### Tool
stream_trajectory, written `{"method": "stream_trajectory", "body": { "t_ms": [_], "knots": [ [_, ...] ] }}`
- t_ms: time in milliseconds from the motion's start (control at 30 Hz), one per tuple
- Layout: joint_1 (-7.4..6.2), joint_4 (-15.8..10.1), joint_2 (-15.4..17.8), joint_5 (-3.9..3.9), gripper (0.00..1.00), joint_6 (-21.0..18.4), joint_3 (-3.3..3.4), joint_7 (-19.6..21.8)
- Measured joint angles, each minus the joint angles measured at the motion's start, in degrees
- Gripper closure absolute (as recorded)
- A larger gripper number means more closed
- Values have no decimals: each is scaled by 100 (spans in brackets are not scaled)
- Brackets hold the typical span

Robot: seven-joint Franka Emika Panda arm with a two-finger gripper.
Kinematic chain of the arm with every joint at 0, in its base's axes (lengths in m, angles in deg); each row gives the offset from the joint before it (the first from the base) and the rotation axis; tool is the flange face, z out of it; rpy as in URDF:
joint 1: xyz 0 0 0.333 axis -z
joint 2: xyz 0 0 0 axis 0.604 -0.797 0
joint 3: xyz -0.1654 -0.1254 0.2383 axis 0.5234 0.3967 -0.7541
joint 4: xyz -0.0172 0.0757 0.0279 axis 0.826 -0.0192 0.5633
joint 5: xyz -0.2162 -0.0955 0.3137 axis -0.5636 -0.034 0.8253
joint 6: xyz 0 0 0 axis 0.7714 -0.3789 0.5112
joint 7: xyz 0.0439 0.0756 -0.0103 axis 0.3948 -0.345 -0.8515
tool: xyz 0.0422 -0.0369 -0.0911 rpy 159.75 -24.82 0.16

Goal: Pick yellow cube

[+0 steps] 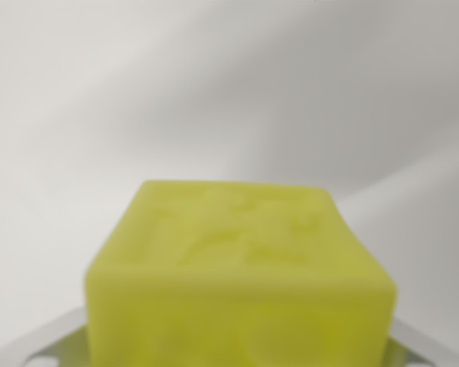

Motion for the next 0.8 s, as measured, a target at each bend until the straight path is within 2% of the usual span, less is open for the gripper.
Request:
{"method": "stream_trajectory", "body": {
  "t_ms": [800],
  "knots": [
    [23, -1, 946, -126, 100, -947, -2, 90]
  ]
}}
